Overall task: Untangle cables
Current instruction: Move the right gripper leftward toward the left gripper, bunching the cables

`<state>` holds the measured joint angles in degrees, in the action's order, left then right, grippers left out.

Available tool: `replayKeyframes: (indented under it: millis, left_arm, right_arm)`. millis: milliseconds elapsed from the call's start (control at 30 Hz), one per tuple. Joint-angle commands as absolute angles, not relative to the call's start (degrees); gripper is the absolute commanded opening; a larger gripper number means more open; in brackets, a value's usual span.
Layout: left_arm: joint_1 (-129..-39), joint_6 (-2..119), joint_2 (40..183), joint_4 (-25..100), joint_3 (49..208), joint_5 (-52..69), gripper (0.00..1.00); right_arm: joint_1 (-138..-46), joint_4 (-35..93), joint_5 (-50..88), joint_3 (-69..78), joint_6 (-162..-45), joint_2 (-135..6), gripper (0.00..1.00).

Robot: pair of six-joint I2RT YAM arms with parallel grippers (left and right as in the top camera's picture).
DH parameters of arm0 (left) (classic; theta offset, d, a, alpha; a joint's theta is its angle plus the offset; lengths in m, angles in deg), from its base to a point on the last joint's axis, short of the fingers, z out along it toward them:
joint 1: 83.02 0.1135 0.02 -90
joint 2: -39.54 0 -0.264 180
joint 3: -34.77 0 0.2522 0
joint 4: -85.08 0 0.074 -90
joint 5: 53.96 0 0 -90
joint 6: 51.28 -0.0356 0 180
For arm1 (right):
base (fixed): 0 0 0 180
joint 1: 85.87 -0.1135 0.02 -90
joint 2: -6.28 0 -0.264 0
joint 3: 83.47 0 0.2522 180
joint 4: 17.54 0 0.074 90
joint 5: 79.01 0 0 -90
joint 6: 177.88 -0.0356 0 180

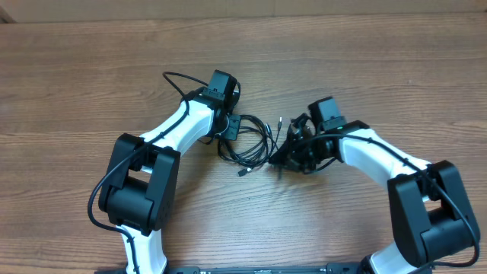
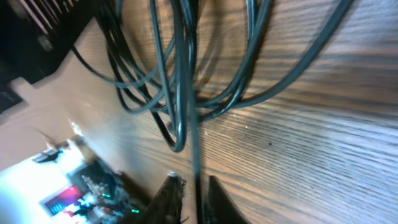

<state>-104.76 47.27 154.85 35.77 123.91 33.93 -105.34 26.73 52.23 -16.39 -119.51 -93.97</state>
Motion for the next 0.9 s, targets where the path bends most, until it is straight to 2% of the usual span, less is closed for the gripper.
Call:
replayKeyframes:
  millis: [0, 67, 167, 333, 400, 467, 600, 767, 867]
  left_arm:
    - [-104.0, 46.0, 156.5, 35.2, 123.7, 38.5, 0.17]
    - [-104.0, 46.4, 156.5, 35.0, 123.7, 39.8, 0.17]
    - [-103.9, 46.6, 156.5, 34.2, 124.1, 41.0, 0.18]
    - [-103.5, 47.8, 156.5, 31.9, 125.8, 40.9, 0.35]
    - [-103.2, 48.2, 156.5, 31.0, 126.3, 40.8, 0.46]
    - [-102.9, 48.3, 156.5, 30.5, 126.6, 40.0, 0.53]
    - [-102.1, 48.6, 156.5, 30.0, 127.1, 35.0, 0.55]
    - [-101.4, 48.6, 156.5, 30.2, 127.1, 31.9, 0.52]
    - [-101.4, 48.6, 156.5, 30.2, 127.1, 31.9, 0.51]
  right_arm:
    - [-108.8, 26.5, 45.8, -15.3, -119.0, -94.0, 0.22]
    - [-109.8, 26.6, 43.3, -15.3, -119.5, -94.0, 0.24]
    - [-110.0, 26.5, 42.6, -15.3, -119.6, -94.0, 0.23]
    - [-110.0, 26.9, 44.6, -14.6, -121.2, -94.0, 0.26]
    - [-110.0, 28.6, 44.6, -13.4, -121.2, -93.9, 0.27]
    - [-110.0, 30.7, 44.1, -11.8, -120.8, -93.9, 0.27]
    - [-110.0, 33.8, 40.9, -6.7, -120.3, -93.9, 0.27]
    - [-110.0, 31.5, 38.9, -3.8, -118.9, -93.9, 0.25]
    - [-110.1, 29.5, 38.4, -3.8, -118.9, -94.1, 0.19]
